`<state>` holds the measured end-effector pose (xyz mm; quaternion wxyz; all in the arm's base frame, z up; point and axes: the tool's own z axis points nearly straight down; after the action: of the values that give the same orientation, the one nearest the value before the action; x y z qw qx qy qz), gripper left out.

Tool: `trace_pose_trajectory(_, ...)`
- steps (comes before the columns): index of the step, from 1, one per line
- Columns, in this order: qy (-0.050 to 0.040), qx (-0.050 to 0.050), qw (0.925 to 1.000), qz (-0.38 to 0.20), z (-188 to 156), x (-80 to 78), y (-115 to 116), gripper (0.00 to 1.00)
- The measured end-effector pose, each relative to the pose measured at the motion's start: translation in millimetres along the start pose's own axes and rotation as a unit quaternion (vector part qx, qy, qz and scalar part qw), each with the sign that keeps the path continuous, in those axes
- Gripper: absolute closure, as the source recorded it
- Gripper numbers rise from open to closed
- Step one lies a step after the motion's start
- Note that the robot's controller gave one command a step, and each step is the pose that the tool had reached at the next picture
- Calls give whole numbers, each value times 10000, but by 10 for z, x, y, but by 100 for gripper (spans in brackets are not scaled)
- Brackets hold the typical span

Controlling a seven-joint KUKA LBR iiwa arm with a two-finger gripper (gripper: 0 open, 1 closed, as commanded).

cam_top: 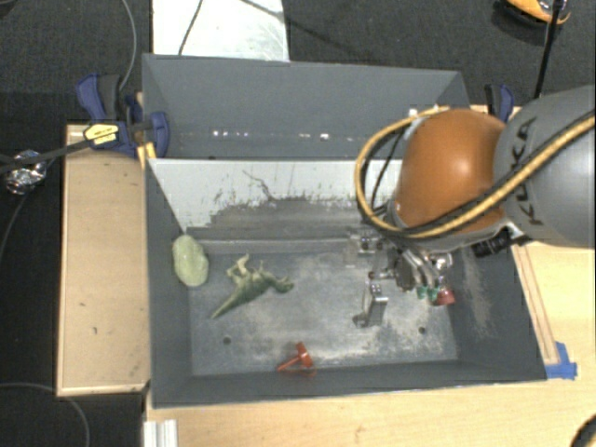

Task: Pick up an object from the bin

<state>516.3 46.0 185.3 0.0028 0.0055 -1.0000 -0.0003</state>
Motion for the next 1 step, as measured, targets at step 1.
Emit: trace_pose_trajectory(1, -42, -2, 10000, 6, -41, -18, -2, 0)
